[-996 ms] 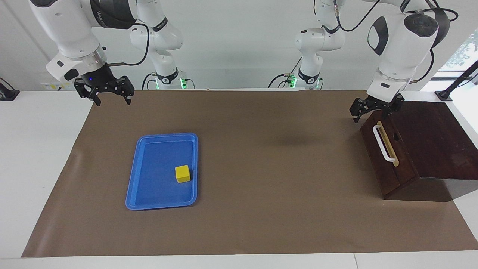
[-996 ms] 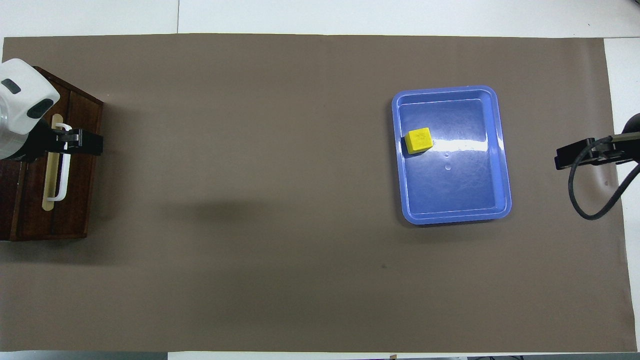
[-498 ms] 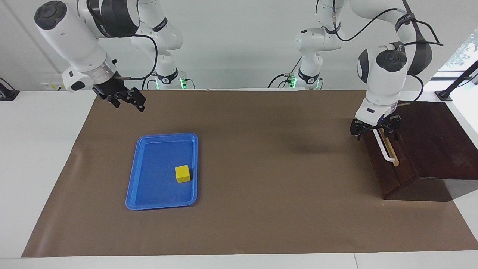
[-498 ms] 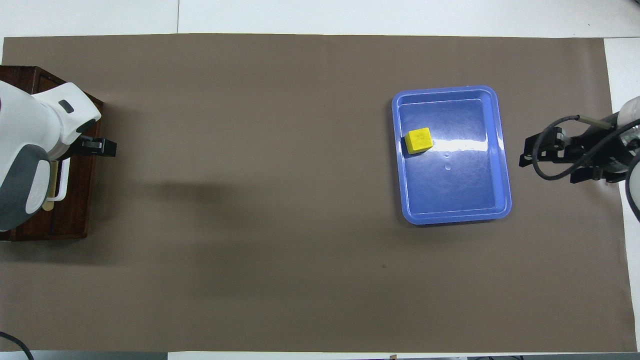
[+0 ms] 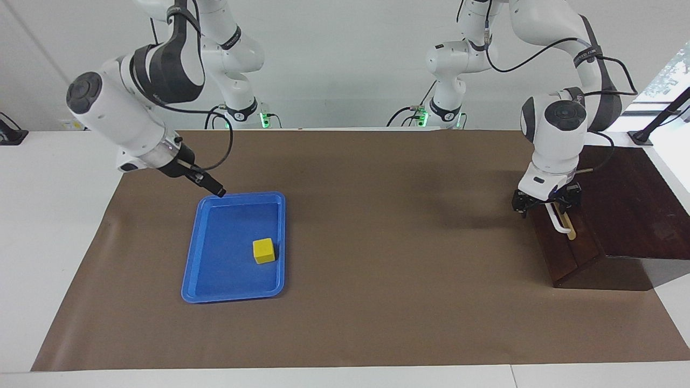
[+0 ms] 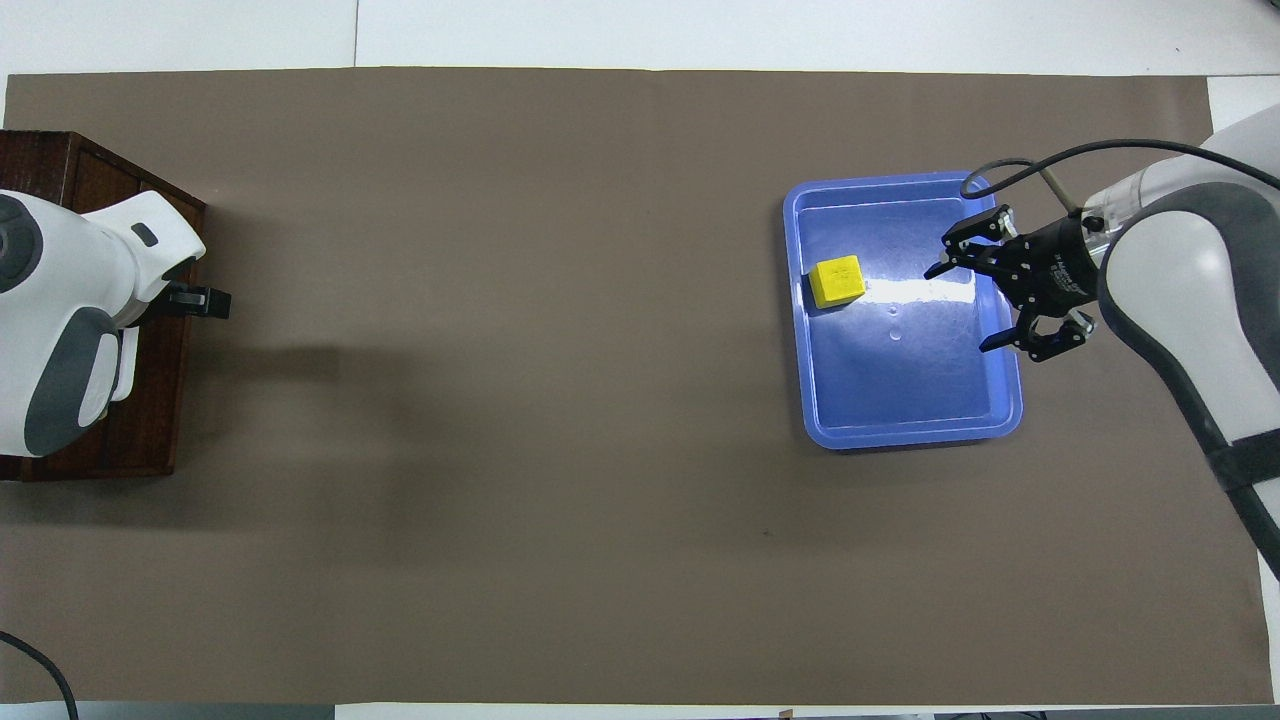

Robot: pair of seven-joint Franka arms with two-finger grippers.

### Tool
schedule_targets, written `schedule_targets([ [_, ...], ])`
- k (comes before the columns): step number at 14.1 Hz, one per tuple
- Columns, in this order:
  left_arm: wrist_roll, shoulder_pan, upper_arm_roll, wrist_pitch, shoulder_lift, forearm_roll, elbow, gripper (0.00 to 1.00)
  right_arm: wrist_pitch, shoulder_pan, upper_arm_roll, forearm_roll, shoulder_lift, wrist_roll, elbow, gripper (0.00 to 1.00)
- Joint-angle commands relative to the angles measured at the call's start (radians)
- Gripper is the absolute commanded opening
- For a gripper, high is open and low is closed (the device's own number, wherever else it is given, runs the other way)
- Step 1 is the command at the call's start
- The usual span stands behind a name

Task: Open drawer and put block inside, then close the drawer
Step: 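Reach the right gripper over the yellow block while the left gripper withdraws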

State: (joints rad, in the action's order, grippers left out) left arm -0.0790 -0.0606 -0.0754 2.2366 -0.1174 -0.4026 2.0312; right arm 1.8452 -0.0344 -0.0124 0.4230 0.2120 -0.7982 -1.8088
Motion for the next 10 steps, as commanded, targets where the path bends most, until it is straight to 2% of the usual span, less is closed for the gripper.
schedule_targets([
  [1,-0.034,-0.008,0.000,0.083,0.013,-0.024,0.064,1.00,0.025,-0.025,-0.001,0.094,0.048,-0.079,-0.020,1.00],
  [3,-0.079,0.022,-0.003,0.087,0.010,-0.024,0.064,1.00,0.028,-0.029,0.000,0.144,0.134,-0.142,0.026,1.00],
  [7,-0.229,0.180,-0.004,0.046,0.012,-0.021,0.055,1.00,0.068,-0.025,0.000,0.199,0.254,-0.168,0.115,1.00],
  [10,-0.289,0.260,-0.006,0.012,0.015,-0.015,0.053,1.00,0.054,-0.018,-0.001,0.223,0.282,-0.222,0.121,1.00],
])
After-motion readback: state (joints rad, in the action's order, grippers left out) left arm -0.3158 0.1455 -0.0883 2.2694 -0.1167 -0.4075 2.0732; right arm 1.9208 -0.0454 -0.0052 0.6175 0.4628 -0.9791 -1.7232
